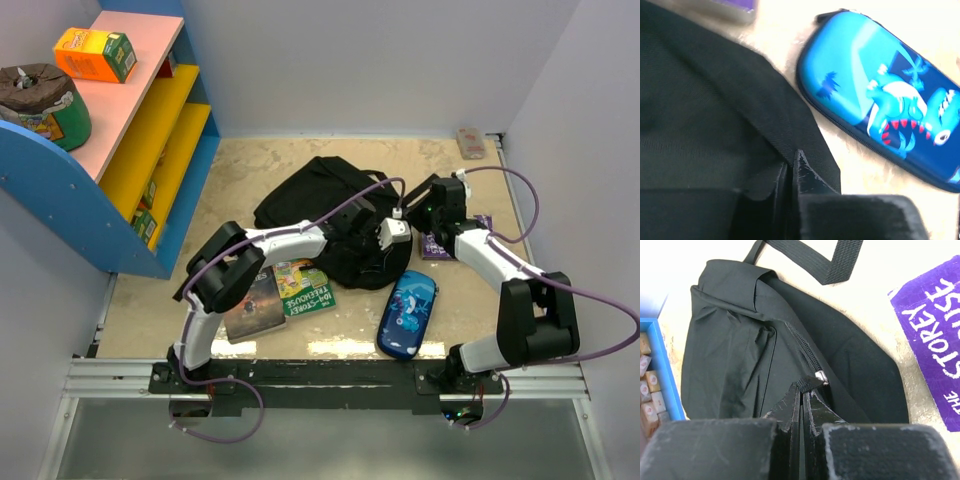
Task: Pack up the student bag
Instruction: Unzip the student bag at the center of the board.
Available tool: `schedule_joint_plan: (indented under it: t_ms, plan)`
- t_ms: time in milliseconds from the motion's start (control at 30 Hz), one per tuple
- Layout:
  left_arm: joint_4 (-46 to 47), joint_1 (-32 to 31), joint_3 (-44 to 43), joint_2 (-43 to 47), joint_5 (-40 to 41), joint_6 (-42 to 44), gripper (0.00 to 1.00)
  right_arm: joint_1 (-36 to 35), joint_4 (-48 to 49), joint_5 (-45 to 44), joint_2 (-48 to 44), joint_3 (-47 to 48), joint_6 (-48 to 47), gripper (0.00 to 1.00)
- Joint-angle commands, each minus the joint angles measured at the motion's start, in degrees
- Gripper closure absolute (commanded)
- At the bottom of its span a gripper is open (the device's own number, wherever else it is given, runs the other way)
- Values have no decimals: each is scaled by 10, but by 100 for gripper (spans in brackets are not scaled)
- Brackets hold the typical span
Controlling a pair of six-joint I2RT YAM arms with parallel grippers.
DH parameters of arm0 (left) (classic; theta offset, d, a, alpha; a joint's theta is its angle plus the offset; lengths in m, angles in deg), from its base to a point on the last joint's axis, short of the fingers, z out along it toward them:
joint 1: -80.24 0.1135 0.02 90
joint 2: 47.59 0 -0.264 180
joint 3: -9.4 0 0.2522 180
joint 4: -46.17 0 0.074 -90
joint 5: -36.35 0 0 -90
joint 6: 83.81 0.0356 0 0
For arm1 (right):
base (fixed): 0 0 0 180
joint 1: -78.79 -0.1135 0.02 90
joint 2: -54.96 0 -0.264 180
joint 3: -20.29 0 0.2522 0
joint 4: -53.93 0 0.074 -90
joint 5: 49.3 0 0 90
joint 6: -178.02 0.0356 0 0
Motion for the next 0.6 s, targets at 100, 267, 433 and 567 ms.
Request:
schedule_joint_plan:
  t_ms: [100,267,433,567]
  plan:
    - [-65,-10,25,61,-39,160,99,6,7,-8,43,46,-13,100]
    - [-127,-29,50,93,-19,256,99,7,5,-7,104,104,-23,100]
    - [-195,-39,69,112,-1,304,99,7,-16,-8,147,182,-31,100]
    - [-209,-43,89,137,5,323,99,7,-23,-6,172,212,-28,100]
